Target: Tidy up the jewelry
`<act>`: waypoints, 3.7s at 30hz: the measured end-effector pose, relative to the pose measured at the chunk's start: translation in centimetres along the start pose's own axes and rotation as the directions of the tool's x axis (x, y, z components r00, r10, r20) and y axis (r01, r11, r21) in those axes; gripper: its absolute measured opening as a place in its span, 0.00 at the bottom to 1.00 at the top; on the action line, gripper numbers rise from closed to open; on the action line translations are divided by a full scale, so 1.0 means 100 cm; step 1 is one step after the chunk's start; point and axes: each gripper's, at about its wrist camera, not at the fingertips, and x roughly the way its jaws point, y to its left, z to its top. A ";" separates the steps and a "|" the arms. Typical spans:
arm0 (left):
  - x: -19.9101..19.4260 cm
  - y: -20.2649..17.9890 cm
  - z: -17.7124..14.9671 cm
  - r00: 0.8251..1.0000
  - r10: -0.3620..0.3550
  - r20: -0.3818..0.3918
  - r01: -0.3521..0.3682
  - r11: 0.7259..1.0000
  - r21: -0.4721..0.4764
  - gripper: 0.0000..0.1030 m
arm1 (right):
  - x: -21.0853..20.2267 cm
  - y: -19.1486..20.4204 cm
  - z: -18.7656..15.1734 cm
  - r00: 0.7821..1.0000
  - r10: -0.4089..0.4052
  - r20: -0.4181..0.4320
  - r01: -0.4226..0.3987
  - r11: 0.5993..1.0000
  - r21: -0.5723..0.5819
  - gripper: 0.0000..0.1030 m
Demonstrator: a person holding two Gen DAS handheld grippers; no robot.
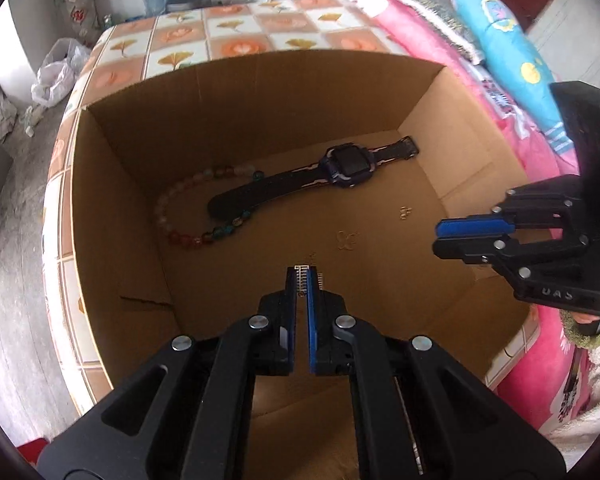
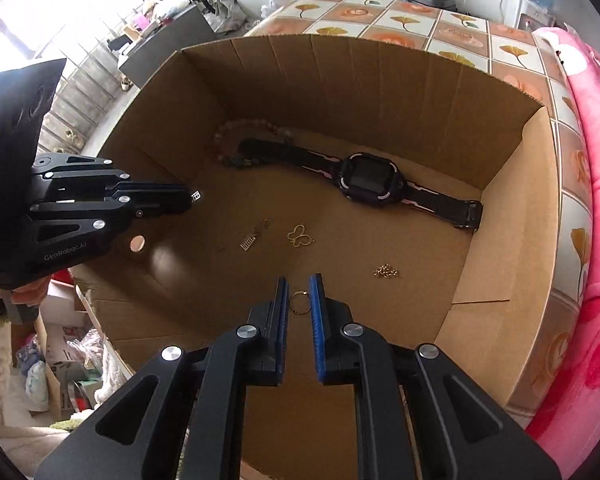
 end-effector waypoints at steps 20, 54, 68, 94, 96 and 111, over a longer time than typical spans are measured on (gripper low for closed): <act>-0.098 -0.032 -0.038 0.947 0.025 0.321 -0.036 0.999 0.027 0.56 | -0.119 0.021 -0.058 0.932 -0.015 0.362 0.030 0.999 -0.036 0.12; -0.005 -0.055 -0.216 0.949 0.253 0.190 -0.227 0.962 -0.150 0.83 | 0.017 0.022 -0.157 0.908 -0.376 0.187 0.376 0.926 0.036 0.12; -0.017 -0.033 -0.225 0.946 0.250 0.208 -0.207 0.956 -0.207 0.83 | 0.030 0.087 -0.159 0.941 -0.290 0.174 0.306 0.949 -0.074 0.10; -0.023 -0.027 -0.229 0.941 0.267 0.208 -0.212 0.944 -0.252 0.83 | 0.010 0.100 -0.173 0.975 -0.131 0.182 0.128 0.991 0.028 0.30; -0.022 -0.029 -0.227 0.941 0.270 0.203 -0.217 0.944 -0.247 0.83 | 0.003 0.093 -0.181 0.971 -0.149 0.189 0.142 0.989 0.051 0.38; -0.025 -0.054 -0.220 0.932 0.238 0.275 -0.194 0.965 -0.177 0.83 | -0.021 0.021 -0.216 0.938 -0.296 0.179 0.257 0.943 0.213 0.60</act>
